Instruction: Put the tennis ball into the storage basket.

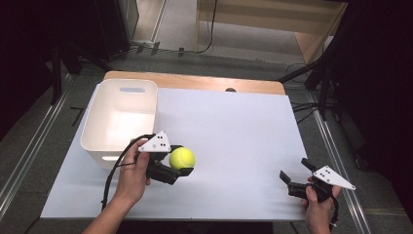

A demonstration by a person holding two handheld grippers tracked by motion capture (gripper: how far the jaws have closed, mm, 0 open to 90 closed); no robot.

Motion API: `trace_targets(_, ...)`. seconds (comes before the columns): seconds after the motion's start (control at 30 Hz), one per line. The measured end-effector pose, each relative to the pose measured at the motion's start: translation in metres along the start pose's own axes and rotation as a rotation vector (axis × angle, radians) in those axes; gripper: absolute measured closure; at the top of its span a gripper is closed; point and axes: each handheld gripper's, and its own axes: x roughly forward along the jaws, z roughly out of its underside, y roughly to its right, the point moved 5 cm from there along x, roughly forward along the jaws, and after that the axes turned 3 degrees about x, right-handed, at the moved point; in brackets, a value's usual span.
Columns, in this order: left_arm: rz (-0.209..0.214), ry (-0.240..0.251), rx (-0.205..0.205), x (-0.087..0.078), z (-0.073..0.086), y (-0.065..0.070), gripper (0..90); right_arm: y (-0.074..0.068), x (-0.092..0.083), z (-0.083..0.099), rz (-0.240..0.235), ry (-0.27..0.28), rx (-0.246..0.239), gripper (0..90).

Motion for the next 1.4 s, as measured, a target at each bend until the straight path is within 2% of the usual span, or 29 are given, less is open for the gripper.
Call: trace_targets(1.4, -0.053, 0.032, -0.025, -0.031, -0.010, -0.019, 24.7, 0.000, 0.000, 0.000, 0.002, -0.003, 0.005, 0.0)
